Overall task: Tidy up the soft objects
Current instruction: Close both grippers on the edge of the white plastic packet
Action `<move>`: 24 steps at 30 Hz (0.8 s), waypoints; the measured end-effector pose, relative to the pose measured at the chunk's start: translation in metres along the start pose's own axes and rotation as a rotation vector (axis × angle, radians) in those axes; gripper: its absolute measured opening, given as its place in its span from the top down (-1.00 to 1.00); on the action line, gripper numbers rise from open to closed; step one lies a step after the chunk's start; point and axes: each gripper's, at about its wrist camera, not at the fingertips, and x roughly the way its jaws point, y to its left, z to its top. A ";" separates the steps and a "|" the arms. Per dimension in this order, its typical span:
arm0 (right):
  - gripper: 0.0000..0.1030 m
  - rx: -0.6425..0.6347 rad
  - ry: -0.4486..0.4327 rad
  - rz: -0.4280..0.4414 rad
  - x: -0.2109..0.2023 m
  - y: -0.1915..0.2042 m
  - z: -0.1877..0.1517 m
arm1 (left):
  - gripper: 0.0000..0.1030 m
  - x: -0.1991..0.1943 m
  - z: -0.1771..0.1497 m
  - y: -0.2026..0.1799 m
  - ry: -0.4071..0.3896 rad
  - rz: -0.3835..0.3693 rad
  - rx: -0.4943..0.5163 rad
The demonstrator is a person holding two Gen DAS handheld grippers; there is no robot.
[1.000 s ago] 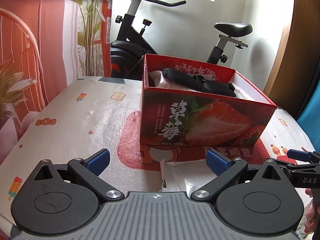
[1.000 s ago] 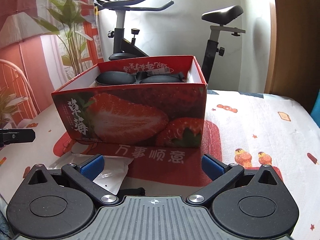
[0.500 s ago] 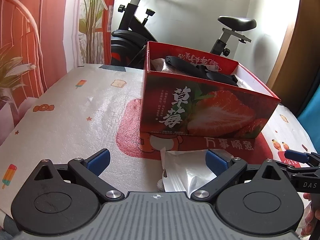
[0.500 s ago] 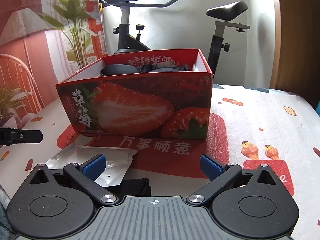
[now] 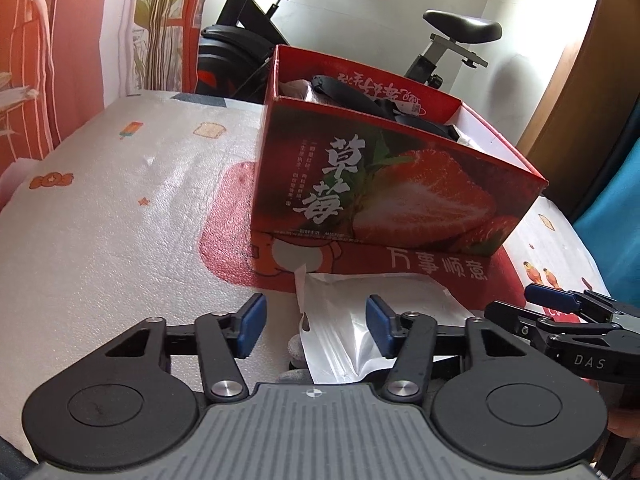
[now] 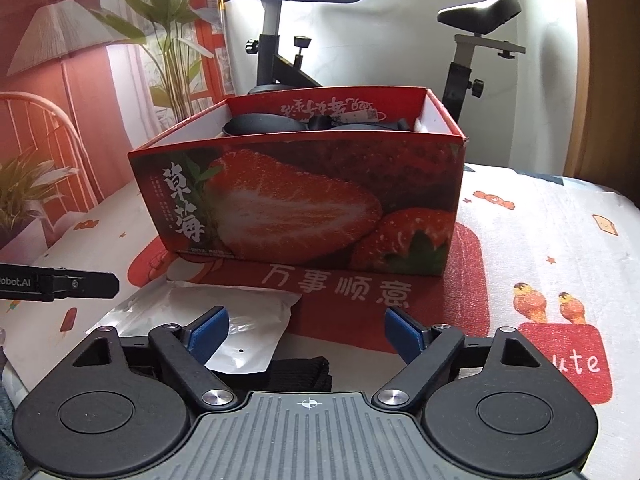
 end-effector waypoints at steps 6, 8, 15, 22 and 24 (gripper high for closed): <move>-0.46 -0.032 0.047 0.053 0.015 0.010 0.004 | -0.01 0.019 0.001 0.005 0.068 -0.032 -0.030; -0.46 -0.036 0.066 0.065 0.020 0.012 0.006 | -0.01 0.023 0.003 0.009 0.082 -0.048 -0.051; -0.35 0.007 0.131 0.118 0.041 0.011 0.016 | 0.00 0.035 0.011 0.019 0.110 -0.090 -0.096; -0.29 0.025 0.194 0.157 0.058 0.011 0.016 | 0.01 0.047 0.009 0.020 0.151 -0.146 -0.113; -0.29 0.040 0.203 0.167 0.060 0.010 0.016 | 0.00 0.048 0.009 0.020 0.151 -0.154 -0.117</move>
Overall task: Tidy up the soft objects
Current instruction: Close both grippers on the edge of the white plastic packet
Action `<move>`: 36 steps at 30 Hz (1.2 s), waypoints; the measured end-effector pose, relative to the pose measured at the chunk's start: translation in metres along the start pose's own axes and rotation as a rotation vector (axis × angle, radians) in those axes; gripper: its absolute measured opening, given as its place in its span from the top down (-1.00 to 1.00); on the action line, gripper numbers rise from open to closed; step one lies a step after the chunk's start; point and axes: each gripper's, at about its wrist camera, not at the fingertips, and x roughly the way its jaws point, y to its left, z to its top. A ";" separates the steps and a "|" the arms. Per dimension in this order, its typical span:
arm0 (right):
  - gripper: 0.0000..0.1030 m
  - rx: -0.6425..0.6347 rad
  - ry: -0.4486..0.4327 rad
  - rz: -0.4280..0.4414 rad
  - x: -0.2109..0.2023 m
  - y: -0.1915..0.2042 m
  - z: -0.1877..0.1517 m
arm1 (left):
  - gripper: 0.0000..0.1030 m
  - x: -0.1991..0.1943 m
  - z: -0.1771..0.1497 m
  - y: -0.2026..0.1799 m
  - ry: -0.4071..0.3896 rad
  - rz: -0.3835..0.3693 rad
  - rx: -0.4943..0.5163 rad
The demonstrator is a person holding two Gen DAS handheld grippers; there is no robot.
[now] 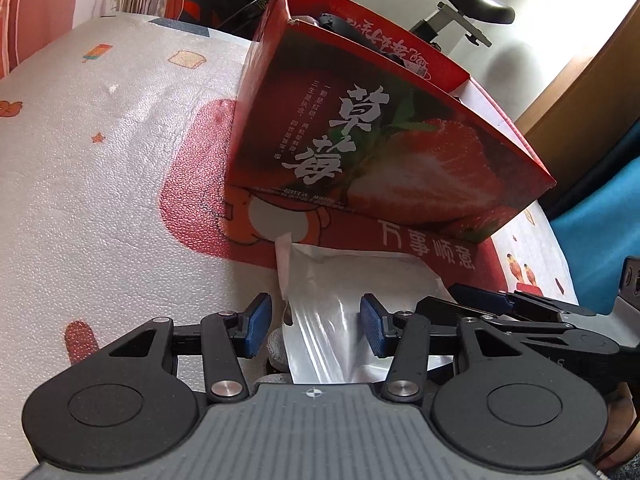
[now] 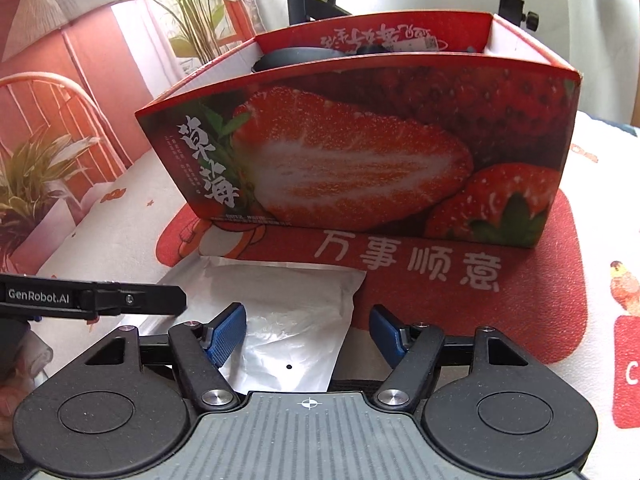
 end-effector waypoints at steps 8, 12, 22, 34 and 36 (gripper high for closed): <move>-0.23 0.088 0.045 0.067 0.008 -0.013 0.001 | 0.08 0.006 0.001 0.001 0.005 -0.020 -0.011; -0.12 0.077 0.054 0.081 0.011 -0.012 0.003 | 0.07 0.007 0.000 0.004 0.010 -0.031 -0.025; 0.27 0.001 0.068 0.056 0.011 -0.007 0.006 | 0.05 0.009 0.000 0.005 0.015 -0.051 -0.032; 0.72 -0.059 -0.019 -0.018 -0.006 0.004 0.004 | 0.40 -0.004 -0.004 -0.004 -0.029 -0.037 0.007; 0.72 -0.065 -0.031 -0.020 -0.009 0.006 0.005 | 0.40 -0.007 -0.004 -0.004 -0.038 -0.041 -0.001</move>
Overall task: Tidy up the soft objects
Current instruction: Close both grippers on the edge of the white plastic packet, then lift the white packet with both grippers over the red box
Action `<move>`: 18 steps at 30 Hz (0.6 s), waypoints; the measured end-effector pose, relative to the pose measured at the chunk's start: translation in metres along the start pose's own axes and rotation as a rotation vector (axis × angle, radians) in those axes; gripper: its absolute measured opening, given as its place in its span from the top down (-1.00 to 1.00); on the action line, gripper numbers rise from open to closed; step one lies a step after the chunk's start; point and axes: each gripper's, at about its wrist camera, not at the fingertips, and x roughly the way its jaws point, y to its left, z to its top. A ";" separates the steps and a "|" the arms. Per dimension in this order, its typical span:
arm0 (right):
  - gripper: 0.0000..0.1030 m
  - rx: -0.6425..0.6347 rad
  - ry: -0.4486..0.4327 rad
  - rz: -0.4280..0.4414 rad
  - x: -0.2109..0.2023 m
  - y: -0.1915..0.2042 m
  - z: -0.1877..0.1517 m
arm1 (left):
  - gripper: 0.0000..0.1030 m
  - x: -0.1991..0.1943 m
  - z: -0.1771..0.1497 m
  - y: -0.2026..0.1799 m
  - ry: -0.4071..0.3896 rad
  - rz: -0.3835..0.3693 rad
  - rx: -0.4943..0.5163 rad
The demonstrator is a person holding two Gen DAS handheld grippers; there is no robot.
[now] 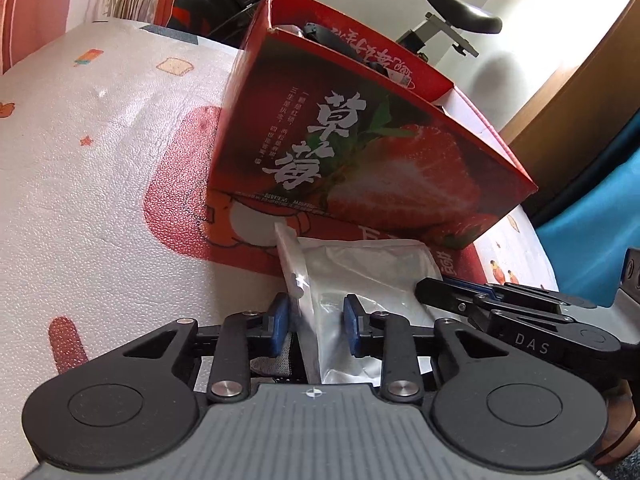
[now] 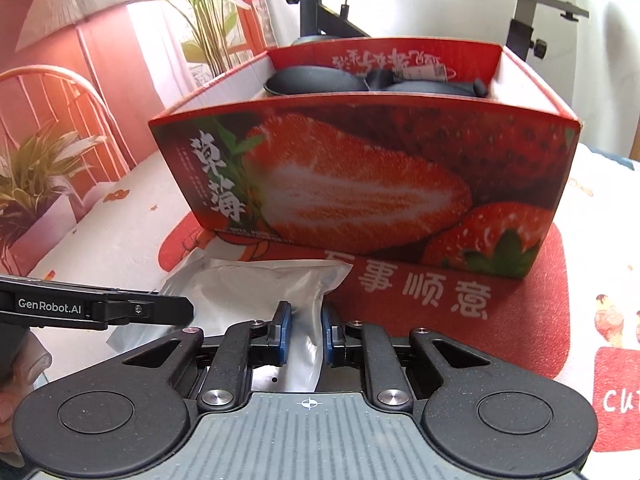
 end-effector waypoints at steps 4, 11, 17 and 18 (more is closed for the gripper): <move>0.72 -0.013 -0.032 -0.002 -0.009 0.005 0.001 | 0.40 -0.011 0.000 -0.003 -0.027 -0.003 0.008; 0.72 -0.039 -0.099 0.005 -0.028 0.012 0.003 | 0.40 -0.028 0.002 -0.016 -0.067 0.007 0.044; 0.72 -0.057 -0.155 0.006 -0.045 0.015 0.001 | 0.40 -0.041 0.002 -0.027 -0.094 0.010 0.074; 0.72 -0.055 -0.162 0.007 -0.048 0.015 0.001 | 0.40 -0.042 0.002 -0.029 -0.098 0.010 0.078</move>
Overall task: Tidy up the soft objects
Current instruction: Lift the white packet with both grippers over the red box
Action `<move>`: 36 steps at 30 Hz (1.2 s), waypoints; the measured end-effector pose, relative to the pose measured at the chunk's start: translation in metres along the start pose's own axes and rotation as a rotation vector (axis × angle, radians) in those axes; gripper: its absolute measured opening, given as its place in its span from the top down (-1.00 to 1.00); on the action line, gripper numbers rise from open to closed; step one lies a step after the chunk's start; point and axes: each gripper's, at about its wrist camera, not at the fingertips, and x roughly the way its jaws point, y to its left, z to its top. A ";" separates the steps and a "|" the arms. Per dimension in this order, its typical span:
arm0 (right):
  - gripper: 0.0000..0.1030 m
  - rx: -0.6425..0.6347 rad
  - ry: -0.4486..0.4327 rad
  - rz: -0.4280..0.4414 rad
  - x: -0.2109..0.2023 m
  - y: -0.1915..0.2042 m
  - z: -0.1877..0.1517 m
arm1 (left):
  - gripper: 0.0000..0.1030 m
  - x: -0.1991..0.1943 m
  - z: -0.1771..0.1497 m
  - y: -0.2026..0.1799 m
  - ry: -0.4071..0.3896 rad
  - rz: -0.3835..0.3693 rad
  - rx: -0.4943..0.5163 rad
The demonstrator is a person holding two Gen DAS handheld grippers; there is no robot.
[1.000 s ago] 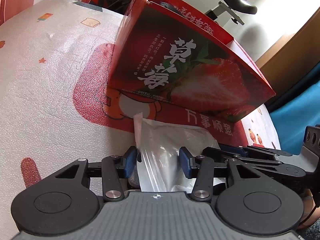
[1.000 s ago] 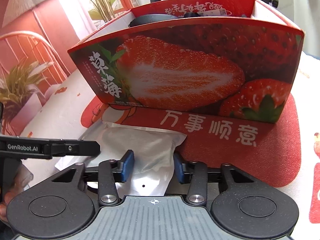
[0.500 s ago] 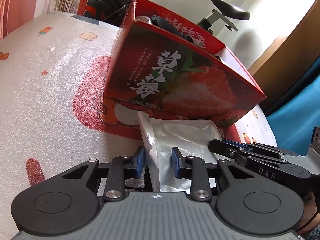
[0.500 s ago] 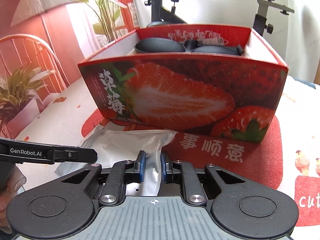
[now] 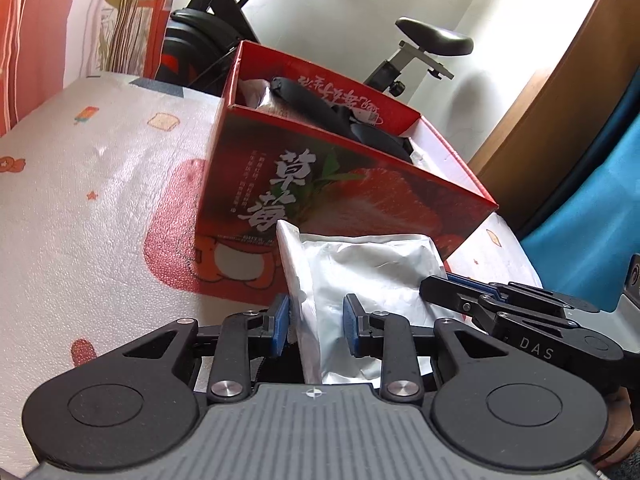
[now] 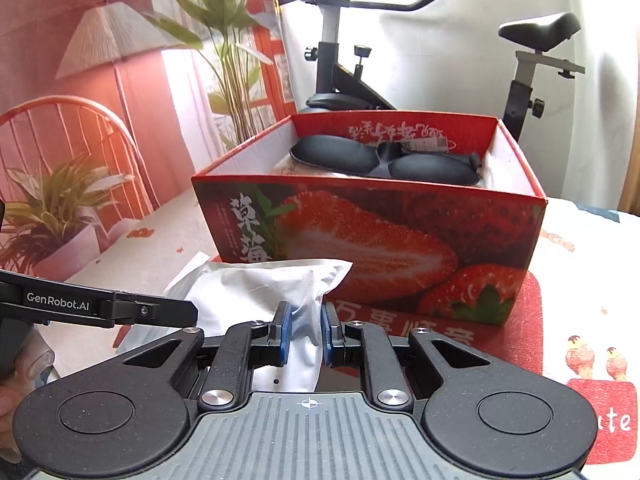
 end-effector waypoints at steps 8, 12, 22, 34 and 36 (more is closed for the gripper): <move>0.72 -0.003 -0.055 -0.002 -0.018 0.001 0.008 | 0.40 -0.012 0.013 -0.014 -0.047 -0.005 0.047; 0.72 -0.014 -0.090 -0.009 -0.027 0.002 0.018 | 0.40 -0.017 0.022 -0.021 -0.074 -0.013 0.071; 0.72 -0.059 -0.154 -0.036 -0.040 0.003 0.042 | 0.40 -0.021 0.038 -0.032 -0.113 -0.023 0.110; 0.72 -0.076 -0.185 -0.053 -0.038 -0.008 0.060 | 0.40 -0.014 0.059 -0.042 -0.128 -0.018 0.145; 0.72 -0.080 -0.193 -0.055 -0.037 -0.010 0.064 | 0.40 -0.012 0.062 -0.043 -0.132 -0.018 0.149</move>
